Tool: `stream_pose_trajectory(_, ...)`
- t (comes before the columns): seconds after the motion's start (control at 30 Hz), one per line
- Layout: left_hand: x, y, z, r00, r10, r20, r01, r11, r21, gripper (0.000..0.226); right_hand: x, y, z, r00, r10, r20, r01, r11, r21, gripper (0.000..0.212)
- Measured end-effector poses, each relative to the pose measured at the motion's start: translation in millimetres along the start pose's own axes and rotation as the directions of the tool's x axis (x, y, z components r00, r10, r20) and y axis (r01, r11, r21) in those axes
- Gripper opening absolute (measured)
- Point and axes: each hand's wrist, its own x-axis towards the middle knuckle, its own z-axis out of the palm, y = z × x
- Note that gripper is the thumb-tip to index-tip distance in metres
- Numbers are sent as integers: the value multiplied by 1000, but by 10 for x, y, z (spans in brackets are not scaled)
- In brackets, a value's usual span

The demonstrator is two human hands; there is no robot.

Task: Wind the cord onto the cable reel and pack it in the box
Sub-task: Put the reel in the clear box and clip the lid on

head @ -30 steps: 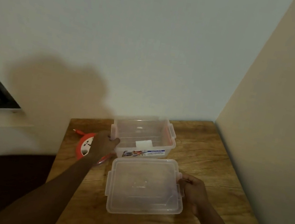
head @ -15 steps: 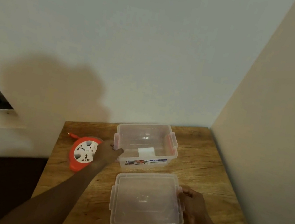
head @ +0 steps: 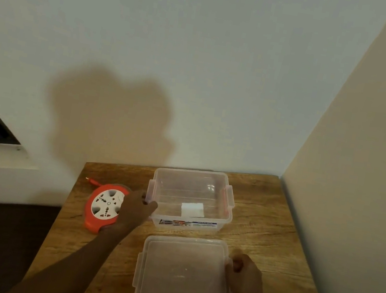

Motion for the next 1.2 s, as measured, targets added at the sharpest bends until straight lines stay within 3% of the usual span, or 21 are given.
stream_pose_trajectory(0.1, -45, -4, 0, 999, -27, -41, 25, 999, -45, 29, 35, -72, 5, 997, -72, -16, 71, 994, -84, 9)
stream_pose_trajectory(0.2, -137, -103, -58, 993, -55, -105, 39, 987, -155, 19, 17, -247, 73, 944, -329, 5, 329, 943, -44, 17)
stream_pose_trajectory(0.3, -188, -284, -252, 984, -41, -172, 14, 988, -151, 15, -117, -530, 237, 857, -493, 149, 493, 869, 37, 19)
stream_pose_trajectory(0.43, -44, -529, -624, 979, 14, -206, -26, 998, -52, 17, -318, -879, 594, 739, -588, 330, 561, 808, 183, 14)
stream_pose_trajectory(0.57, 281, -683, -1012, 977, 95, -191, -84, 995, 61, 22, -427, -1214, 1057, 702, -542, 461, 504, 836, 215, 26)
stream_pose_trajectory(0.67, 559, -738, -1230, 986, 119, -118, -100, 983, 152, 29, -447, -1508, 1414, 755, -431, 495, 383, 901, 201, 45)
stream_pose_trajectory(0.73, 729, -772, -1308, 983, 183, 21, -183, 955, 234, 26, -412, -1737, 1628, 806, -343, 482, 268, 938, 219, 49)
stream_pose_trajectory(0.8, 876, -797, -1340, 952, 239, 192, -292, 899, 327, 24, -339, -1917, 1791, 828, -286, 481, 163, 946, 282, 40)
stream_pose_trajectory(0.9, 1034, -953, -1354, 938, 179, 298, -281, 893, 351, 32, -266, -2073, 1997, 840, -169, 516, 16, 957, 289, 28)
stream_pose_trajectory(1.0, 1085, -1158, -1308, 945, 70, 320, -237, 822, 518, 48, -259, -2097, 2163, 831, 17, 557, -212, 934, 288, 39)
stream_pose_trajectory(1.07, 1099, -1287, -1295, 938, 6, 348, -188, 850, 492, 55, -252, -2119, 2246, 845, 83, 529, -258, 929, 265, 46)
stream_pose_trajectory(1.2, 1119, -1492, -1415, 858, -106, 503, -75, 942, 326, 54, -307, -2207, 2298, 829, 141, 541, -325, 909, 261, 48)
